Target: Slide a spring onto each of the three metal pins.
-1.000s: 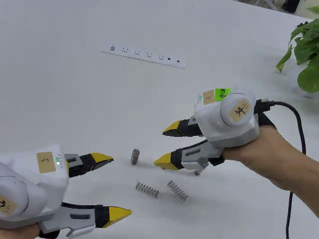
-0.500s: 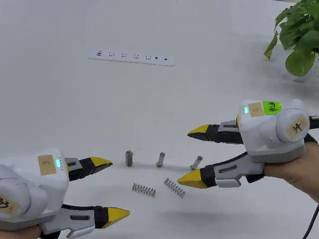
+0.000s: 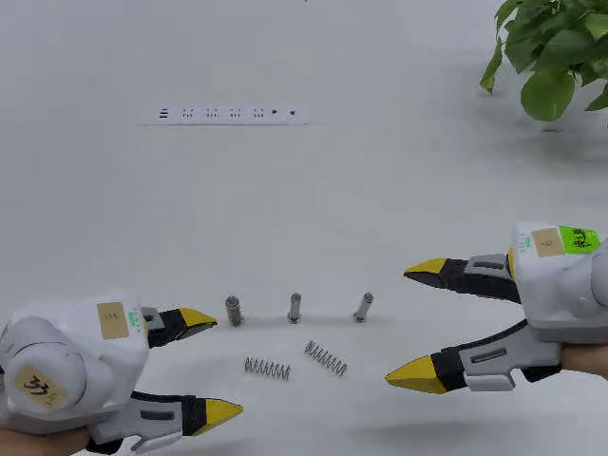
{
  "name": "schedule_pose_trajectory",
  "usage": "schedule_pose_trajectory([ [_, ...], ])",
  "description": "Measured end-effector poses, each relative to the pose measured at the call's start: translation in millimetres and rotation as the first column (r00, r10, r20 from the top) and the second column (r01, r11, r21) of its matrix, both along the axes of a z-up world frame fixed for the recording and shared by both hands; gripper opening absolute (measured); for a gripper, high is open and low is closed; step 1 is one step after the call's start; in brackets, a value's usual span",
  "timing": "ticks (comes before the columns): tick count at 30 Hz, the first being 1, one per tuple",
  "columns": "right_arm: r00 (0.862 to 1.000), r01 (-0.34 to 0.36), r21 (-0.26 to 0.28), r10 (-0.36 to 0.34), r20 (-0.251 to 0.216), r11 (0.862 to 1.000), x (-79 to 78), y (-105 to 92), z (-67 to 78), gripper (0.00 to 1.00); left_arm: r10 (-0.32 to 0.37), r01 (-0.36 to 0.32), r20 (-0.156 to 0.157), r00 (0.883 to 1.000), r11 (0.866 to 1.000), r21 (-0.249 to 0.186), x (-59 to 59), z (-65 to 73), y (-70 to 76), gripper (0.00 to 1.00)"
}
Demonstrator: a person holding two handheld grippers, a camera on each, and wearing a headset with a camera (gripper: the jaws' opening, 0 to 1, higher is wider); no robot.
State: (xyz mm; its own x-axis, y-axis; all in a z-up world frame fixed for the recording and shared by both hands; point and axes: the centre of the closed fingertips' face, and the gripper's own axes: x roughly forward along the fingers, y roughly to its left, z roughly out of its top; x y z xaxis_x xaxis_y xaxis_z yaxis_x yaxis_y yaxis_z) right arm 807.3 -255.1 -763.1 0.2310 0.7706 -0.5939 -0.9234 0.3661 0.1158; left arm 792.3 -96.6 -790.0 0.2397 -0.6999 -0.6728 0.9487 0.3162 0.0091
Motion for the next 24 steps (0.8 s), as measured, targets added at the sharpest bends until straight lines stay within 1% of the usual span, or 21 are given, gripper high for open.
schedule_pose_trajectory([
  [3,1.0,0.008,0.01,-0.008,0.003,1.0,-4.6,-5.9,-3.9,0.8,-0.027,0.027,-0.008,1.0,0.999,0.017,-0.3,-7.2,-6.4,0.52],
  [5,1.0,0.008,0.014,-0.008,0.002,1.0,-7.9,-8.1,-5.3,0.81,-0.053,0.053,-0.007,0.999,0.998,0.041,-0.6,-12.2,-9.3,0.5],
  [7,1.0,0.01,0.014,-0.01,0.003,1.0,-9.6,-10.2,-6.7,0.82,-0.066,0.067,-0.009,0.998,0.997,0.049,-0.1,-15.7,-12.3,0.48],
  [8,1.0,0.011,0.015,-0.011,0.004,1.0,-10.6,-11.9,-7.4,0.82,-0.078,0.078,-0.011,0.997,0.995,0.061,-0.1,-18.4,-13.8,0.48],
  [11,1.0,0.02,0.019,-0.02,0.005,1.0,-11.9,-15.9,-8.5,0.83,-0.115,0.114,-0.002,0.993,0.988,0.108,0.2,-25.4,-15.0,0.45],
  [13,1.0,0.028,0.017,-0.028,0.005,0.999,-11.8,-19.2,-9.9,0.83,-0.124,0.123,0.002,0.992,0.986,0.115,1.8,-28.7,-17.7,0.41],
  [17,0.999,0.035,0.022,-0.035,0.002,0.999,-13.1,-21.8,-10.2,0.83,-0.128,0.128,-0.003,0.992,0.984,0.125,5.6,-35.8,-21.5,0.37],
  [19,0.999,0.038,0.026,-0.038,0.001,0.999,-14.4,-22.0,-10.4,0.83,-0.13,0.129,0.0,0.992,0.981,0.144,7.9,-40.5,-22.3,0.33],
  [20,0.999,0.039,0.026,-0.039,-0.001,0.999,-15.0,-22.3,-10.7,0.83,-0.135,0.133,0.002,0.991,0.98,0.15,8.0,-42.1,-22.9,0.32],
  [22,0.999,0.044,0.028,-0.044,-0.004,0.999,-16.4,-22.9,-12.0,0.83,-0.146,0.144,-0.003,0.989,0.974,0.177,8.0,-47.9,-22.5,0.29],
  [23,0.999,0.047,0.029,-0.047,-0.006,0.998,-17.2,-23.1,-12.6,0.83,-0.16,0.157,-0.004,0.987,0.967,0.203,7.5,-51.6,-20.8,0.29],
  [24,0.999,0.048,0.029,-0.048,-0.006,0.998,-17.8,-23.2,-12.9,0.83,-0.164,0.16,-0.002,0.987,0.964,0.212,7.7,-54.1,-19.8,0.28],
])
